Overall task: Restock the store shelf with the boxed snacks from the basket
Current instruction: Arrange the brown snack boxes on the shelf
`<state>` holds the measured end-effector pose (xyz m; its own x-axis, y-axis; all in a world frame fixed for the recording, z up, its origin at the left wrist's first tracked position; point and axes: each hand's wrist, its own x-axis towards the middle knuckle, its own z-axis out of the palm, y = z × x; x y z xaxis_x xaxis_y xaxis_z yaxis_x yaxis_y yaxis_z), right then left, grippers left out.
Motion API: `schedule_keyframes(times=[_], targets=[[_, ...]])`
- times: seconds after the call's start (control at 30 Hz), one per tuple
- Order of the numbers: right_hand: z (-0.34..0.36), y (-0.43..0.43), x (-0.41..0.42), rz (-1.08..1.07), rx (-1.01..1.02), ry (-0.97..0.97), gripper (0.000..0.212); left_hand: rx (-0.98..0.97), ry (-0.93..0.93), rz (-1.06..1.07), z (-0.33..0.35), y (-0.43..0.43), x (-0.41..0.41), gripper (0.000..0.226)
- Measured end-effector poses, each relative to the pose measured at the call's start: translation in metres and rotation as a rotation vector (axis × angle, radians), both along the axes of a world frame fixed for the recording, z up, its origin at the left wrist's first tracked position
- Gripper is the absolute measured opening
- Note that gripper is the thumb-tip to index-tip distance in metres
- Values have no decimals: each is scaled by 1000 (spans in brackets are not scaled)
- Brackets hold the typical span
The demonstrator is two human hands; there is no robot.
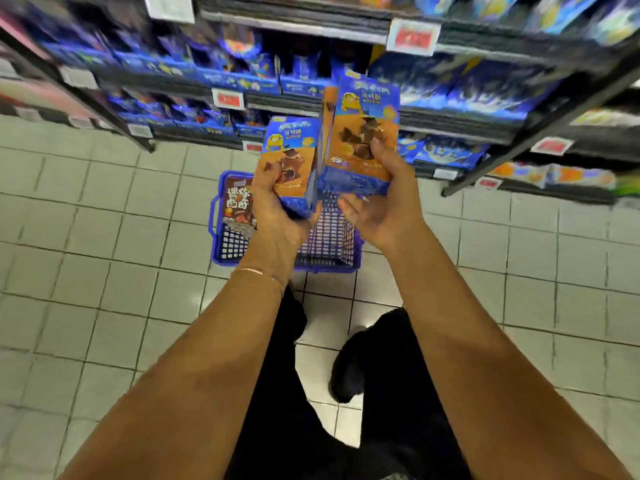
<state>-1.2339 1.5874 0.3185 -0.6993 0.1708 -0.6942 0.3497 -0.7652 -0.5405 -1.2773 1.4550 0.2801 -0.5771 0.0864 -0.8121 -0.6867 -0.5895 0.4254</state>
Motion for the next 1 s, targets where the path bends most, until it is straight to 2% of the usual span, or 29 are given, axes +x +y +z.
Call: schedule_keyframes(times=[0.07, 0.17, 0.27, 0.33, 0.4, 0.47, 0.53, 0.63, 0.73, 0.87, 1.0], targets=[[72, 2, -4, 89, 94, 121, 14, -9, 146, 10, 76, 11, -3, 53], [182, 1, -13, 149, 281, 223, 18, -61, 307, 24, 171, 22, -3, 30], [275, 3, -21, 137, 466, 282, 25, -31, 481, 90, 258, 33, -6, 30], [328, 4, -24, 101, 471, 361, 29, -21, 557, 120, 311, 44, -10, 36], [373, 3, -25, 60, 452, 474, 23, 23, 612, 191, 359, 50, -11, 45], [412, 2, -22, 48, 474, 577, 25, 44, 643, 218, 400, 53, -10, 42], [445, 2, -20, 47, 499, 637, 27, 74, 673, 209, 430, 55, -10, 45], [483, -5, -20, -8, 531, 671, 27, 119, 716, 237, 466, 53, -12, 37], [513, -15, -25, -49, 571, 703, 46, 182, 753, 246, 495, 51, -18, 55], [548, -23, -38, -56, 541, 753, 42, 207, 765, 288, 525, 50, -32, 51], [570, -30, -58, -5, 524, 783, 32, 313, 747, 110, 542, 41, -61, 77]])
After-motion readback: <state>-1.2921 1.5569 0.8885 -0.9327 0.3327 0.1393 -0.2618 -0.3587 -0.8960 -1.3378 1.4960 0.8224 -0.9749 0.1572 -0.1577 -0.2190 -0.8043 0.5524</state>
